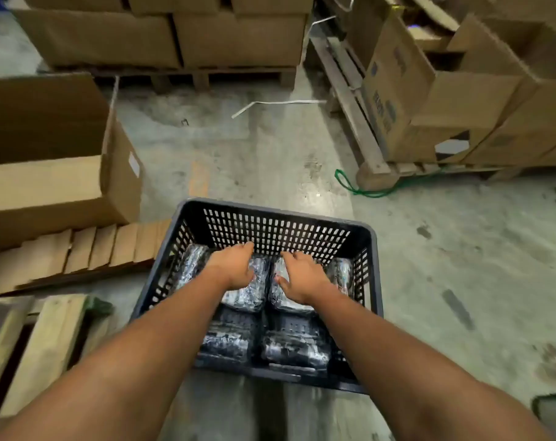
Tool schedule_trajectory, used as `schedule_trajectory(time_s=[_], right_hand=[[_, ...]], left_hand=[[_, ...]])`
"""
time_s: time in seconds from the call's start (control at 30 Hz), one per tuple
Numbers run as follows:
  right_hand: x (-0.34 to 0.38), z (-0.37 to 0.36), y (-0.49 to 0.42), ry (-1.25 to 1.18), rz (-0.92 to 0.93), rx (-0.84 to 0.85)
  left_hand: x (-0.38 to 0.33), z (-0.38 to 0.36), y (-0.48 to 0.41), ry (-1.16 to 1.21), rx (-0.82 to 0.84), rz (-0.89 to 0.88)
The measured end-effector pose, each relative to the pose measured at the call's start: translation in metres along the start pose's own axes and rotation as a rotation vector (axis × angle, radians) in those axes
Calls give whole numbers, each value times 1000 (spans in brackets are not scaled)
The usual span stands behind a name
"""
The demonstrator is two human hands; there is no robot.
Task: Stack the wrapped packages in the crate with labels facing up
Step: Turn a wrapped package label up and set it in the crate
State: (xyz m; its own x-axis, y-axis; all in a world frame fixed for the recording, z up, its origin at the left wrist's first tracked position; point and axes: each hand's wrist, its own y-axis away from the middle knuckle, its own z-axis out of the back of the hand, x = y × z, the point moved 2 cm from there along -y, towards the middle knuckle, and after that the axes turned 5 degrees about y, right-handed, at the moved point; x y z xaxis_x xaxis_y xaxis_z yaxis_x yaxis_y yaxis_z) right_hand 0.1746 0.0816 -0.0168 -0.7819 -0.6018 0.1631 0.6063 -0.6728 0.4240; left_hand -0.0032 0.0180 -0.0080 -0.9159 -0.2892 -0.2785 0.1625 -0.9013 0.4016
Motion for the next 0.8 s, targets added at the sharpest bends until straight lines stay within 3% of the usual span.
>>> schedule_trajectory(time_s=[0.23, 0.63, 0.8], right_hand=[[-35, -111, -43, 20, -35, 201], [-39, -156, -65, 106, -72, 152], [-35, -141, -49, 194, 17, 136]], left_hand=[[27, -130, -56, -13, 297, -32], [40, -163, -63, 19, 287, -70], [35, -152, -57, 78, 286, -70]])
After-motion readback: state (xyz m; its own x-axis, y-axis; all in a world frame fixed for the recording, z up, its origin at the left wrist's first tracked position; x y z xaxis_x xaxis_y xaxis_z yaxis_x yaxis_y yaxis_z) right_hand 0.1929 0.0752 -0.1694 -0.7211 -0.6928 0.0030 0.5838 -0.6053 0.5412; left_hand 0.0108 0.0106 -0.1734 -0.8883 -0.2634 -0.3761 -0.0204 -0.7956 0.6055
